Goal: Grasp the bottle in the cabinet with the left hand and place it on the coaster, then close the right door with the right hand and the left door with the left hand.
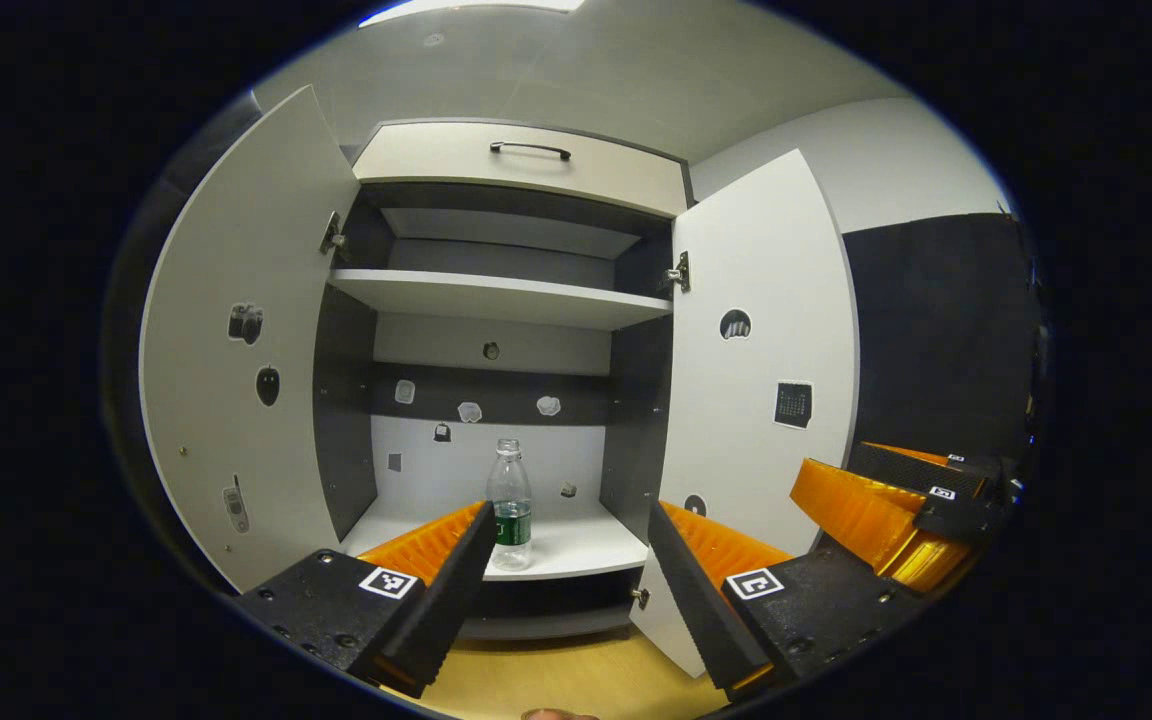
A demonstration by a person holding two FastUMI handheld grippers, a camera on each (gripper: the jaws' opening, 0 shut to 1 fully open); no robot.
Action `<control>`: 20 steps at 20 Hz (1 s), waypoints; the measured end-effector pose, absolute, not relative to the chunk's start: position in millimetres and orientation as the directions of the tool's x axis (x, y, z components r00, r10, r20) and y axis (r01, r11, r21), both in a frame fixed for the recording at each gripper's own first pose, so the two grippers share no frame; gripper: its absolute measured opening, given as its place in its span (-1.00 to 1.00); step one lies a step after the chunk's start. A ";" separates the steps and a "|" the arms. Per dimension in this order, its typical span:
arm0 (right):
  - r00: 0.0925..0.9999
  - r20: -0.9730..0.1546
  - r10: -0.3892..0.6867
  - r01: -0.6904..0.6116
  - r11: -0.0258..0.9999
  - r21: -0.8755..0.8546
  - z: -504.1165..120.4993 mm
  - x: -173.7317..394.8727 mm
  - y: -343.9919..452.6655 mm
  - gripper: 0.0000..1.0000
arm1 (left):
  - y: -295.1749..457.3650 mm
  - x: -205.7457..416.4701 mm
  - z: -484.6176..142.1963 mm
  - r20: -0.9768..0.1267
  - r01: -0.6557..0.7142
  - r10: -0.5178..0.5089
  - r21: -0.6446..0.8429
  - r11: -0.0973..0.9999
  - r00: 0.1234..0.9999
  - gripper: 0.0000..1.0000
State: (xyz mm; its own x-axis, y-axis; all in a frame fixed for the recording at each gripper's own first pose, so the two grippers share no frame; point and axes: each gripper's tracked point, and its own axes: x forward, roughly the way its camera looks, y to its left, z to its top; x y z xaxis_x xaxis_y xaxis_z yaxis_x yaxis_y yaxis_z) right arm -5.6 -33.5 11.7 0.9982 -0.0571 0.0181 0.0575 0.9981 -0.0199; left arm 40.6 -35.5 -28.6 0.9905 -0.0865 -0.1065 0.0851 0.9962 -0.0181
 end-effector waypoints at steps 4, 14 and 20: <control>0.998 0.015 -0.069 0.069 0.997 -0.023 11.2 -9.9 -35.6 0.91 | -23.5 63.4 -28.5 -0.094 0.066 -0.067 -0.020 0.998 0.993 0.92; 0.992 0.021 -0.128 0.129 0.988 -0.084 10.4 -24.0 -53.6 0.91 | 24.3 192.3 -81.9 -0.157 0.062 -0.067 -0.034 0.997 0.985 0.93; 0.987 0.023 -0.159 0.161 0.984 -0.078 9.3 -20.3 -72.1 0.86 | 28.4 255.5 -105.9 -0.184 0.082 -0.080 0.004 0.997 0.980 0.94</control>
State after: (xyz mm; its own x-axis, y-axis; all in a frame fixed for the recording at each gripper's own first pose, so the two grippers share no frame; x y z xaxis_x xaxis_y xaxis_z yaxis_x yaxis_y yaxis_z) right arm -20.3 -72.1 9.3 0.9869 -0.1594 0.0229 0.1607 0.9839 -0.0780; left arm 255.5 28.4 -105.9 0.9798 -0.0798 -0.1835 0.0820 0.9966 0.0043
